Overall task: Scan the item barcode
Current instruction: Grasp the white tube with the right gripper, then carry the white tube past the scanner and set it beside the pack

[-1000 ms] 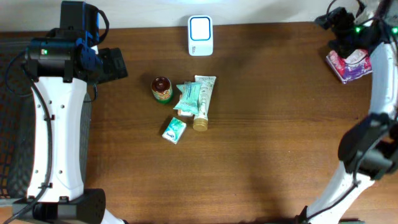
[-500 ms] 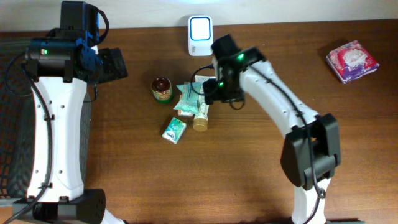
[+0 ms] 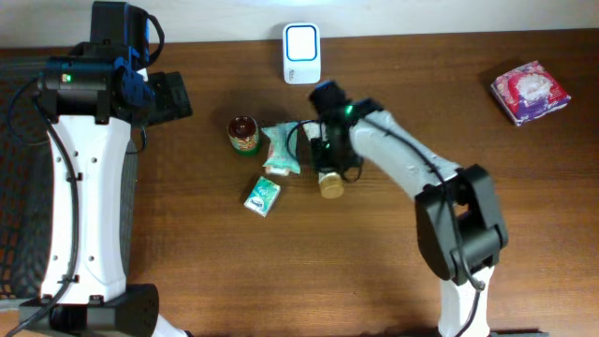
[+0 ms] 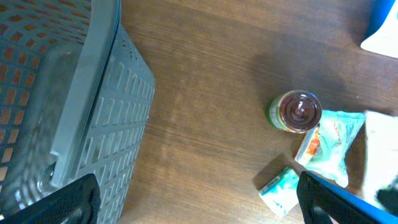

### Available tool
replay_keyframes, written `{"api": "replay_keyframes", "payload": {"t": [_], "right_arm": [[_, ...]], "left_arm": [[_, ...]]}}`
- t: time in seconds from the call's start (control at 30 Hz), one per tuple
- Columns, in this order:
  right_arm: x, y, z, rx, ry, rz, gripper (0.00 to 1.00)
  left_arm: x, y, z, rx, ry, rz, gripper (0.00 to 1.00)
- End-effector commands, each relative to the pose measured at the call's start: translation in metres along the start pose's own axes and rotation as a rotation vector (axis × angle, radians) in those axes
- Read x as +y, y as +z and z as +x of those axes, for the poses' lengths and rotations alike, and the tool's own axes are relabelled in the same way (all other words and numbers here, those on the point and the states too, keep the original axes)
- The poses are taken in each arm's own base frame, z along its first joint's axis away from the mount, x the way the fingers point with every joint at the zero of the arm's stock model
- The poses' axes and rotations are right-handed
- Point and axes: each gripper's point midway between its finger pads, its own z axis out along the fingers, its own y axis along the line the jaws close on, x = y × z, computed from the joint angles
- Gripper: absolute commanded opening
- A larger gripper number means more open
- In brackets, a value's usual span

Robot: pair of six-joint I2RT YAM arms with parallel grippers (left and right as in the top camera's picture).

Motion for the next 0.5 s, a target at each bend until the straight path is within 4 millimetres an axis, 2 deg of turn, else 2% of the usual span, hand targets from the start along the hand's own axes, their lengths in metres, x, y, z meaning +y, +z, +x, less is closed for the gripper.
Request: {"api": "replay_keyframes", "payload": {"t": [0.0, 0.1, 0.13, 0.23, 0.33, 0.47], "right_arm": [[0.035, -0.078, -0.021, 0.007, 0.05, -0.308, 0.04], [0.056, -0.125, -0.014, 0.132, 0.119, -0.64, 0.04], [0.063, -0.15, -0.013, 0.187, 0.15, -0.819, 0.04], [0.06, -0.199, -0.015, 0.267, 0.224, -1.113, 0.04], [0.049, -0.219, -0.018, 0.305, 0.296, -1.217, 0.04], [0.041, -0.209, -0.02, 0.284, 0.308, -1.152, 0.04]], "left_arm": [[0.003, -0.004, -0.004, -0.018, 0.005, -0.007, 0.99], [0.003, -0.004, -0.004, -0.018, 0.005, -0.007, 0.99], [0.003, -0.004, -0.004, -0.018, 0.005, -0.007, 0.99], [0.003, -0.004, -0.004, -0.018, 0.005, -0.007, 0.99], [0.003, -0.004, -0.004, -0.018, 0.005, -0.007, 0.99], [0.003, -0.004, -0.004, -0.018, 0.005, -0.007, 0.99]]}}
